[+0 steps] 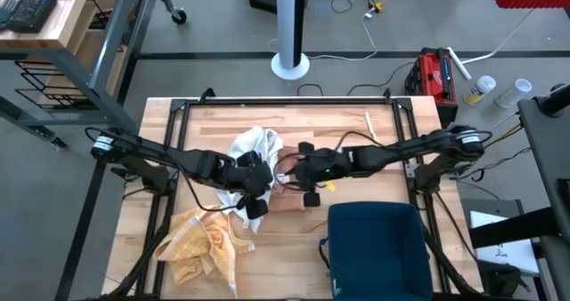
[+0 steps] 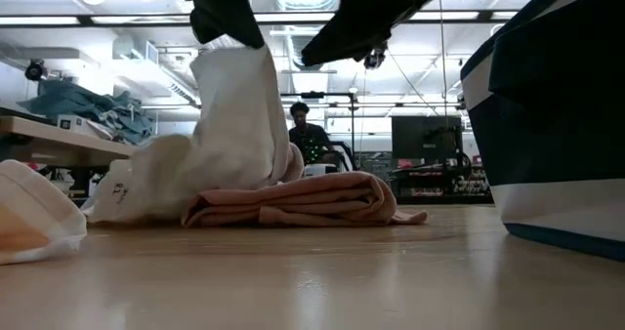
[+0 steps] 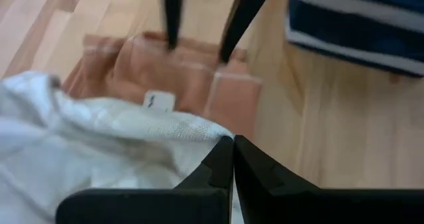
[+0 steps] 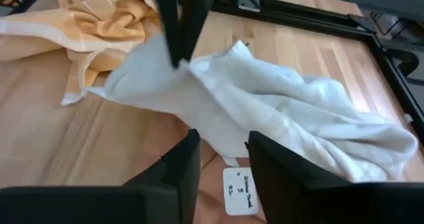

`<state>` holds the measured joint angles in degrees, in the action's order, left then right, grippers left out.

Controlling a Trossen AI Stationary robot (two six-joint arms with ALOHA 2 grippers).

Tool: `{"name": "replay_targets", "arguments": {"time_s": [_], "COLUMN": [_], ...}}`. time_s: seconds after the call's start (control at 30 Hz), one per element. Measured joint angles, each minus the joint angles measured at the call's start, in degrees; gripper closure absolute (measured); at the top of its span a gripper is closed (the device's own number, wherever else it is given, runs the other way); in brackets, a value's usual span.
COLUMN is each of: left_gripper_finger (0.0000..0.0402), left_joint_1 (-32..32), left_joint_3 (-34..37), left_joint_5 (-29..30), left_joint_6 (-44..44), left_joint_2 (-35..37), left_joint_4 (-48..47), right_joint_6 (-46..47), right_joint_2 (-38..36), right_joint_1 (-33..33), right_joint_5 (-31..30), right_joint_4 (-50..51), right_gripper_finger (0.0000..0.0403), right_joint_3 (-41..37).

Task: Fold towel
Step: Fold the white towel

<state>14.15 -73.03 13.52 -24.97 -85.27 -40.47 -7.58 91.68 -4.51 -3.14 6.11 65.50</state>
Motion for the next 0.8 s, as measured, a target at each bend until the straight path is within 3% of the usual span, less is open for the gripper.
{"name": "replay_targets", "arguments": {"time_s": [0.27, 0.5, 0.67, 0.8], "left_gripper_finger": [0.0401, 0.0401, 0.0401, 0.0401], "left_joint_1": [3.5, 4.0, 3.9, 3.9], "left_joint_3": [-1.1, -1.1, -1.1, -1.1], "left_joint_5": [-0.7, -0.7, -0.7, -0.7], "left_joint_6": [0.3, -0.3, 0.1, 0.3], "left_joint_2": [0.0, 0.0, 0.0, 0.0], "left_joint_4": [4.8, 7.2, 9.4, 9.3], "right_joint_6": [-0.4, -2.7, -4.3, -4.5], "right_joint_2": [5.0, 5.4, 5.3, 5.2], "right_joint_1": [-0.8, -2.7, -4.2, -5.1], "right_joint_5": [-0.1, 0.1, 0.1, 0.1], "right_joint_4": [-0.9, -1.6, -4.2, -4.9], "right_gripper_finger": [0.0245, 0.0255, 0.0295, 0.037], "right_joint_3": [3.7, 4.2, 4.3, 4.3]}}
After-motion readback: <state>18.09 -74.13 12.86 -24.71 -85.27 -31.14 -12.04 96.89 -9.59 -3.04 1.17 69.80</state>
